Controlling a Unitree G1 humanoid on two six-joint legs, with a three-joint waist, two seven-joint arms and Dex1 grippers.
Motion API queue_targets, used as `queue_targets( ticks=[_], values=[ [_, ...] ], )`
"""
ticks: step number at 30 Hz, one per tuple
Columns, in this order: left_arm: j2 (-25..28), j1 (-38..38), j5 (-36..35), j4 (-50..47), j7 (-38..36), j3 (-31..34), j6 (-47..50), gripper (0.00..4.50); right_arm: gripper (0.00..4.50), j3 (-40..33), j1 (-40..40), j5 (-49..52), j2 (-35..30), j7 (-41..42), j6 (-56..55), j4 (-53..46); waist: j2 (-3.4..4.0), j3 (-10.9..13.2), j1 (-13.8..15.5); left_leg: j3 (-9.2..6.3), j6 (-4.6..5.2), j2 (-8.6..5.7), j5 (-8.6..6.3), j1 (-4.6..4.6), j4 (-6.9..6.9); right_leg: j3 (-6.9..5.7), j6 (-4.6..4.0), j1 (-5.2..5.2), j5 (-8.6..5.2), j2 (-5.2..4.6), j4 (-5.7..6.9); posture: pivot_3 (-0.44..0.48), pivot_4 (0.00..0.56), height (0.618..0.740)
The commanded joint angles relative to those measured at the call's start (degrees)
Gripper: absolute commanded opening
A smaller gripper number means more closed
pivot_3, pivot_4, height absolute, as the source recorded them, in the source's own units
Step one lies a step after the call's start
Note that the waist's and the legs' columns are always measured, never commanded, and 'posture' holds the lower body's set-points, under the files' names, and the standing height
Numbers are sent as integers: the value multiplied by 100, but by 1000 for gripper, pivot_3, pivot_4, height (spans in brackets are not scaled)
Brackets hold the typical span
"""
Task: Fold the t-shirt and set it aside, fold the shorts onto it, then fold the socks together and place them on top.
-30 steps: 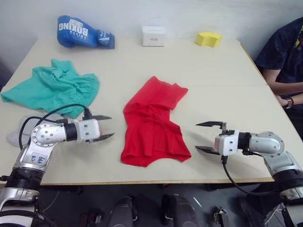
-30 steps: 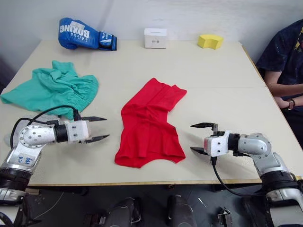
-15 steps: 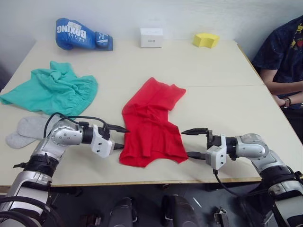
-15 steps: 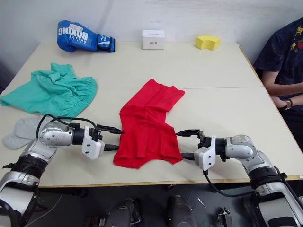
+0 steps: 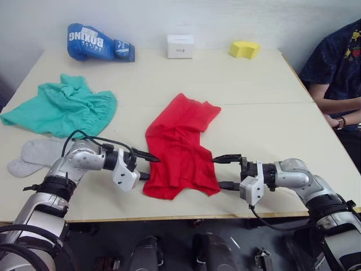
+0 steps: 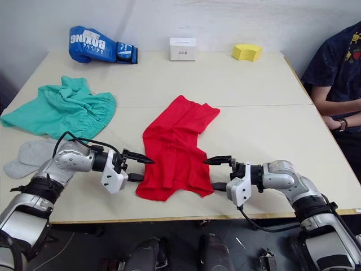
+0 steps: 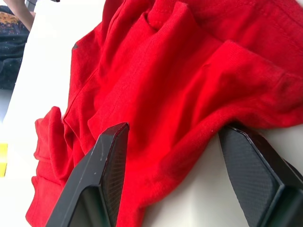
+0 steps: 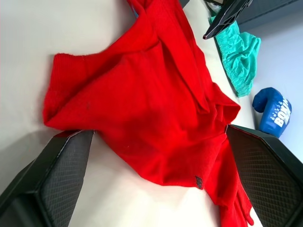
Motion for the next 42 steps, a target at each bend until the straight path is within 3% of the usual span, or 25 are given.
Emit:
queue_targets(
  ticks=[1,3,9,11,16,23,29,33,38,42],
  values=[
    [-137,-24,188,51,-33,-220,-34,2929,4500,207,71,-464,233,-184,273,-169,0,-2,-1,-2,1,2,-1,2,0,0,0,2,0,0,1,0,150,740],
    [-161,-44,208,91,-20,-239,-37,2519,4500,256,113,-588,268,-240,345,-237,3,-3,3,-2,1,2,-1,2,0,0,-1,2,0,0,3,0,150,740],
    [-214,-53,314,110,21,-337,-14,539,4500,530,237,-657,316,-167,567,-445,2,-5,7,-3,2,2,-1,1,2,-2,0,3,0,0,3,0,150,740],
    [-217,-25,342,79,32,-367,14,0,4114,565,247,-630,309,-146,657,-482,2,-5,5,-4,5,2,-3,1,1,-2,-1,3,0,0,3,0,150,740],
    [-196,97,307,-32,-4,-396,124,0,2452,623,294,-411,206,-73,801,-563,3,-5,6,-4,6,2,-3,1,1,-2,-1,3,-1,0,3,0,150,740],
    [132,673,-981,-996,-857,-378,986,0,17,743,629,636,-209,724,1549,-1227,8,-5,8,-5,4,2,-9,-4,-1,-2,0,1,-10,0,1,0,150,740],
    [250,1088,-1436,-1744,-1099,-169,1502,0,17,614,1354,2069,-841,1660,3428,-2965,12,-2,37,-15,22,2,-20,-13,5,-7,2,0,-11,-4,-3,0,150,740],
    [480,1557,-1823,-2741,-1255,-65,2127,0,17,433,2083,3206,-1817,2352,5567,-4663,25,5,35,-24,45,2,-35,-22,8,-9,2,-3,-11,-11,-3,0,150,740],
    [805,2109,-2220,-3800,-1499,-1,2780,0,17,-24,2724,4031,-2682,2593,7113,-5957,36,12,22,-37,22,2,-47,-24,1,-18,-3,-3,-13,-11,-11,0,150,740],
    [1271,2702,-2393,-4736,-1566,151,3610,0,17,-380,3060,4471,-2702,2445,7822,-6495,39,15,25,-38,5,7,-56,-23,-8,-21,-10,-5,-20,-7,-17,0,150,740]
  ],
)
